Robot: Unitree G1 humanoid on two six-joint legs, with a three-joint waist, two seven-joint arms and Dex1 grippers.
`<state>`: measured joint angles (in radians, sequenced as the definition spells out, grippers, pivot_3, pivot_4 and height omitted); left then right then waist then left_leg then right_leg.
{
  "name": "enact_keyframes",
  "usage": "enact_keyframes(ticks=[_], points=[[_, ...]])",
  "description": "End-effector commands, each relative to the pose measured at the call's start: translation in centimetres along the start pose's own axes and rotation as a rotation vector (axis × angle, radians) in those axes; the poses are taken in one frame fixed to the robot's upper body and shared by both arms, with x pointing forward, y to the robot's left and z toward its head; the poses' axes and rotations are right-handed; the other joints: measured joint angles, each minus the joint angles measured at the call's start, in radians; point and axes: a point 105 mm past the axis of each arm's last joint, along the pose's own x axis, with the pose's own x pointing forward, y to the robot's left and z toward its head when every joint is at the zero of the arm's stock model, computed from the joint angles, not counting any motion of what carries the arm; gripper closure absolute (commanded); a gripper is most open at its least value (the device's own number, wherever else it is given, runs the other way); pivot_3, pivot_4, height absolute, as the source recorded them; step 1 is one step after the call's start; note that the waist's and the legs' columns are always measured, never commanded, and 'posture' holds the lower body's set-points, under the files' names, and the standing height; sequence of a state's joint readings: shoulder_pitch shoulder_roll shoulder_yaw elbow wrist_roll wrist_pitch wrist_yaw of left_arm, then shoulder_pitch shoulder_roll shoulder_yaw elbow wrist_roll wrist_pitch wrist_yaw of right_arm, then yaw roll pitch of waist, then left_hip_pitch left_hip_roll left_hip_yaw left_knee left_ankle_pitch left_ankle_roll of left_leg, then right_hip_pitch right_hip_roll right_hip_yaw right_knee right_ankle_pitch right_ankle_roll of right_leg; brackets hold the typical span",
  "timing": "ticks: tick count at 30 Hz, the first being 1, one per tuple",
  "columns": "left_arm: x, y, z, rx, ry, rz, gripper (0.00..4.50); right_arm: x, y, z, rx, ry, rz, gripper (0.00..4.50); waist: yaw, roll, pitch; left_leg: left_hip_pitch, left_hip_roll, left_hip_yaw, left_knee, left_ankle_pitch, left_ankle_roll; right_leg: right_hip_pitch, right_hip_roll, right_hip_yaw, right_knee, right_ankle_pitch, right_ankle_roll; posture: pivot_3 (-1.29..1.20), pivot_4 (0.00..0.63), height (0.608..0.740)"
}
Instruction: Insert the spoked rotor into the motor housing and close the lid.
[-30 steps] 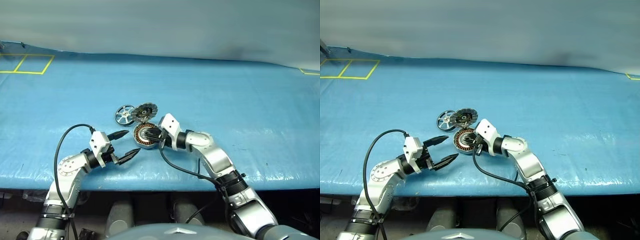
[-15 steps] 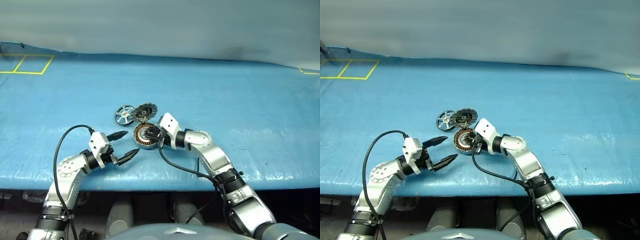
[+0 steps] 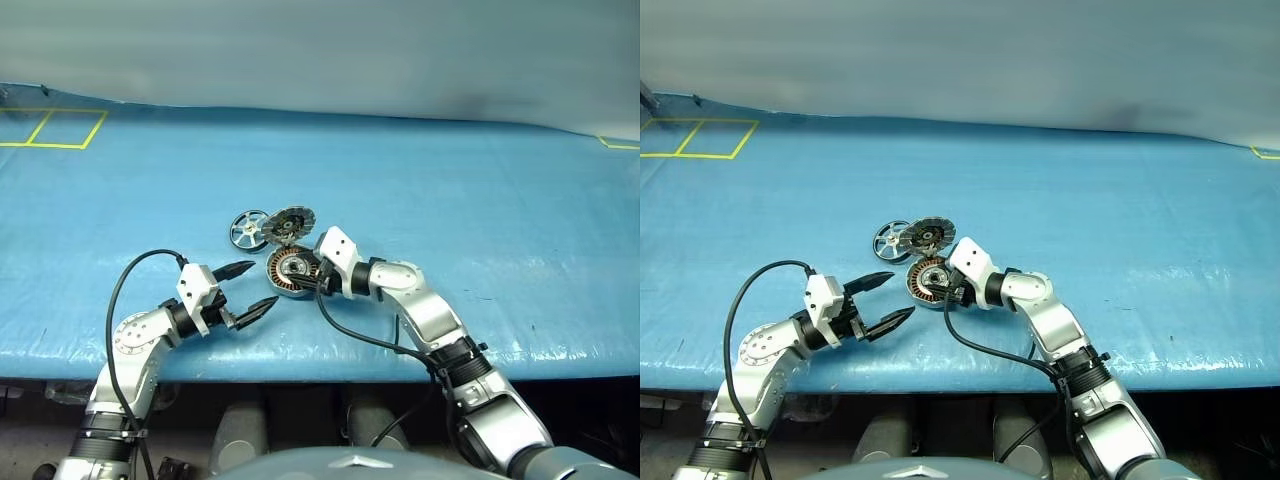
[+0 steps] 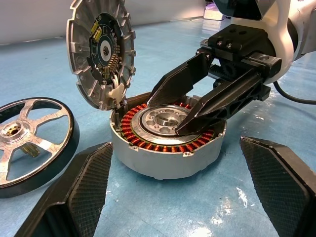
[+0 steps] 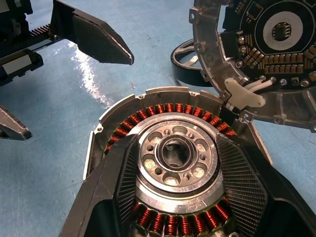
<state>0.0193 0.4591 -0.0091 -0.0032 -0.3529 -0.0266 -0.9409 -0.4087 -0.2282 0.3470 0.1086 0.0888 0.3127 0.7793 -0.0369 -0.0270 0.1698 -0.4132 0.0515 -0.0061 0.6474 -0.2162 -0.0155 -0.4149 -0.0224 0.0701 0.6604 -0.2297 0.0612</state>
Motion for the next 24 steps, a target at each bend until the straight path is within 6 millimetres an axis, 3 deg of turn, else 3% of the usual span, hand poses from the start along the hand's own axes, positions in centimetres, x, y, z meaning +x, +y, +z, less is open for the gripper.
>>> enact_keyframes(ticks=[1,3,9,16,24], points=[[-0.1,0.2,0.6,0.033,-0.014,0.003,0.00,-0.1,0.0,1.8,-0.014,-0.065,-0.002,2.05,0.000,0.000,0.000,0.000,0.000,0.000,0.000,0.000,0.000,0.000,0.000,0.000,0.000,0.000,0.000,0.00,0.150,0.740],[-0.1,0.2,0.6,0.033,-0.012,0.004,0.00,0.0,0.0,1.9,-0.009,-0.072,0.002,2.48,0.000,0.000,0.000,0.000,0.000,0.000,0.000,0.000,0.000,0.000,0.000,0.000,0.000,0.000,0.000,0.00,0.150,0.740],[-0.1,0.3,0.5,0.035,-0.009,0.009,0.00,0.3,-0.2,2.0,0.004,-0.079,-0.003,4.48,0.000,0.000,0.000,0.000,0.000,0.000,0.000,0.000,0.000,0.000,0.000,0.000,0.000,0.000,0.000,0.00,0.150,0.740],[-0.3,0.3,0.4,0.037,-0.005,0.014,0.00,0.7,0.0,1.4,0.011,-0.054,0.004,4.48,0.000,0.000,0.000,0.000,0.000,0.000,0.000,0.000,0.000,0.000,0.000,0.000,0.000,0.000,0.000,0.00,0.150,0.740],[-0.3,0.3,0.3,0.040,-0.002,0.020,0.00,1.0,-0.1,-0.7,0.032,0.026,-0.001,4.48,-0.001,0.000,0.000,0.001,0.000,0.000,0.000,0.000,0.000,0.000,0.000,0.000,0.000,0.000,0.000,0.00,0.150,0.740]])
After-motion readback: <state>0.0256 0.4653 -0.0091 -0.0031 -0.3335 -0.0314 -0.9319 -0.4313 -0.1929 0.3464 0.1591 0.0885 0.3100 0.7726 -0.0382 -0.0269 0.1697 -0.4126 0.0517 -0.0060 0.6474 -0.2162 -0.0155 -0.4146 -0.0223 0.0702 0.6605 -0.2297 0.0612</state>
